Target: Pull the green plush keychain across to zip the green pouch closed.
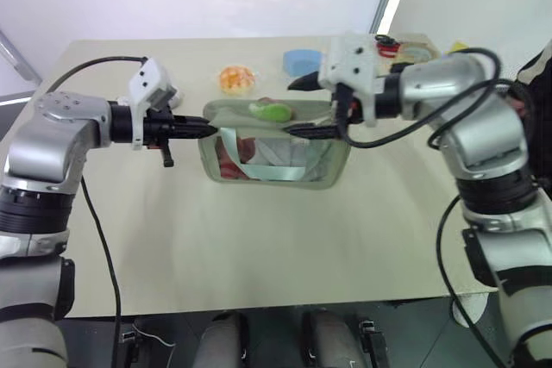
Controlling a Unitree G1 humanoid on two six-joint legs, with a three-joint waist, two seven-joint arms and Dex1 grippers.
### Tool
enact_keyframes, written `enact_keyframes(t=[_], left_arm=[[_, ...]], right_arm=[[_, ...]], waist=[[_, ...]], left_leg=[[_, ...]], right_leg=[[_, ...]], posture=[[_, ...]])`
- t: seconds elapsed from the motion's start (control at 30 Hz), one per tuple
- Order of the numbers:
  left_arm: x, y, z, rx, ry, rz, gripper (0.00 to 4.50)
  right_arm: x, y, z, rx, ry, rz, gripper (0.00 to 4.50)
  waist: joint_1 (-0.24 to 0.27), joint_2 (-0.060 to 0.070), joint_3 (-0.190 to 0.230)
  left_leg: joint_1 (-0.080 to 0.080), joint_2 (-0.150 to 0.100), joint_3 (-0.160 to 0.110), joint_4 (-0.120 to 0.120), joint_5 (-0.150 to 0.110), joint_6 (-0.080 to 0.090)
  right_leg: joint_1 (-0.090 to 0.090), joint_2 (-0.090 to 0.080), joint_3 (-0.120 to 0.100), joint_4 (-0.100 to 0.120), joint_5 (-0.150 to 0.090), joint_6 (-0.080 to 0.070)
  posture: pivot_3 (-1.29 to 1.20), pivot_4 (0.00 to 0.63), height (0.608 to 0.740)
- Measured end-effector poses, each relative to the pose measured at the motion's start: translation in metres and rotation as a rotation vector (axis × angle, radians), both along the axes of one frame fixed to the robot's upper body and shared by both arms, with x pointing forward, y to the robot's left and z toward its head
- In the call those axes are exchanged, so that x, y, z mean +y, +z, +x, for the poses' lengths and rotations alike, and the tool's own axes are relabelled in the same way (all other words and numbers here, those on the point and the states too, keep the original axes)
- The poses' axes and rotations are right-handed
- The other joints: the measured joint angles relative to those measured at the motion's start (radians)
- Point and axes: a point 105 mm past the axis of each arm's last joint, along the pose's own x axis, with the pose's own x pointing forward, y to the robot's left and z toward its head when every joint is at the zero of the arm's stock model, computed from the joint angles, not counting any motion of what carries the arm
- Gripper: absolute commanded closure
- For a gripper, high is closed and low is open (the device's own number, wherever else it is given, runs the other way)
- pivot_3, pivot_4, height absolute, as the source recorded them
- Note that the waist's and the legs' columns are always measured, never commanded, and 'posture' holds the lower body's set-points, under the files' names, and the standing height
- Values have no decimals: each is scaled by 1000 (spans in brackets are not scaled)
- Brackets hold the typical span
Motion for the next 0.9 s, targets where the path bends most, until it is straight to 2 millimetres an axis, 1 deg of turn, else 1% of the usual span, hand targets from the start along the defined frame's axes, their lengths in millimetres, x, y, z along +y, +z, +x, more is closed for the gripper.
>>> enact_keyframes(t=[0.1,0.2,0.37,0.4,0.47,0.57,0.63,0.7,0.73,0.77,0.8,0.83,0.87,0.9], left_arm=[[0,0,0,-2,3,-2,4500],[0,0,-1,-9,6,0,4500],[-1,-1,-4,-6,1,-6,4500],[-1,-1,-4,-4,1,-9,4500],[-2,-2,-5,-6,0,-9,4500],[-2,-2,-5,-8,1,-9,4500],[-3,-1,-6,-11,-4,-9,4500],[-3,-2,-6,-8,-6,-13,4500],[-3,-2,-6,-10,-3,-13,4500],[-3,-2,-6,-10,0,-14,4500],[-3,-2,-5,-11,2,-14,4500],[-4,-2,-5,-12,0,-17,4500],[-5,-3,-5,-11,-3,-21,4500],[-7,-3,-5,-12,-7,-28,4500]], right_arm=[[6,-7,5,20,-1,7,810],[6,-9,7,37,-1,12,1616],[2,-9,4,45,16,-6,4201],[2,-8,3,49,18,-1,4435],[0,-6,1,53,18,2,4435],[-13,1,1,55,-22,6,4435],[-37,12,5,38,-116,13,4435],[-68,28,9,-9,-238,21,4435],[-80,33,10,-35,-294,21,4435],[-98,37,13,-62,-374,16,4435],[-109,37,15,-71,-425,13,4435],[-123,31,17,-89,-491,-16,4435],[-138,21,19,-95,-554,-58,4435],[-157,5,20,-100,-630,-130,4435]], waist=[[2,0,0],[0,0,0],[0,0,0],[0,0,0],[1,0,0],[4,0,0],[8,0,0],[9,0,0],[8,0,0],[7,0,0],[6,0,0],[6,0,0],[6,0,0],[9,0,0]], left_leg=[[0,0,0,0,0,0],[0,0,0,0,0,0],[0,0,0,0,0,0],[0,0,0,0,0,0],[0,0,0,0,0,0],[0,0,0,0,0,0],[-1,-1,0,0,0,0],[-1,-1,0,0,0,0],[-1,-1,0,0,0,0],[-1,-1,0,0,0,0],[-1,-1,1,0,0,0],[0,-1,1,0,0,0],[0,-1,1,0,0,0],[-1,-1,1,0,0,0]], right_leg=[[0,0,0,0,0,0],[0,0,0,0,0,0],[0,0,0,0,0,0],[0,0,0,0,0,0],[0,0,0,0,0,0],[0,0,0,0,0,0],[0,-1,0,0,0,0],[0,-1,0,0,0,0],[0,-1,0,0,0,0],[0,-1,0,0,0,0],[0,-1,0,0,0,0],[0,0,0,0,0,0],[0,0,0,0,0,0],[0,0,0,-1,0,0]], posture=[[0,150,740],[0,150,740],[0,150,740],[0,150,740],[0,150,740],[0,150,740],[0,150,740],[0,150,740],[0,150,740],[0,150,740],[0,150,740],[0,150,740],[0,150,740],[0,150,740]])
